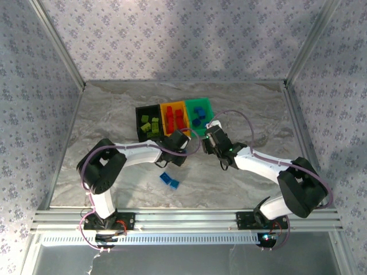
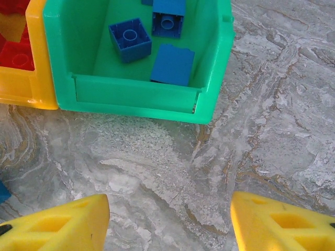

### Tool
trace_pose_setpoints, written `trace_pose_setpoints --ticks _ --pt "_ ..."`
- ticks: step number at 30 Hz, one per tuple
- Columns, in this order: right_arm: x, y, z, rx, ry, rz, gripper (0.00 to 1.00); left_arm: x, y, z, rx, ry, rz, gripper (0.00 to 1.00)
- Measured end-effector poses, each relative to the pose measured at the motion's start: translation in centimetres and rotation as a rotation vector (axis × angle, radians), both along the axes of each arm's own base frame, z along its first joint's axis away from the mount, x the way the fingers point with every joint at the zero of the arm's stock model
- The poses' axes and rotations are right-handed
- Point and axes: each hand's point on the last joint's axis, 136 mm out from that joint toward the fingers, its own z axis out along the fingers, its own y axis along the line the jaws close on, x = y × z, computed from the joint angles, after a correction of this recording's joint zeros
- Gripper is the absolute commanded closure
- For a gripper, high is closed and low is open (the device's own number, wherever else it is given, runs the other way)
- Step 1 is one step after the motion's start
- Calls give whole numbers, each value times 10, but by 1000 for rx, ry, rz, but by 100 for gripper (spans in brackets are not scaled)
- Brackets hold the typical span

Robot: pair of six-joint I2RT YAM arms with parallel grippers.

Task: Sort the legos into containers by color
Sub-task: Pick up the lego from the center of the table, then place the lego in the container.

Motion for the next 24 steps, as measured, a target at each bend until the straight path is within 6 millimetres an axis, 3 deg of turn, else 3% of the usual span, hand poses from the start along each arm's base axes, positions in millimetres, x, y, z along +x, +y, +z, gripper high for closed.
trace_pose_setpoints --ticks 8,14,17,22,24 --pt "0 0 0 0 -2 -3 35 -6 11 5 -15 -45 10 87" --pt "2 -4 2 7 -11 -25 35 4 9 26 -58 -93 71 87" --pt "3 -15 4 24 -17 -54 35 21 -6 54 -99 -131 95 87" --pt "7 -35 9 83 -23 -121 35 76 -59 131 -197 -250 120 86" --pt "7 -41 10 110 -24 -138 35 95 -76 151 -208 -280 133 86"
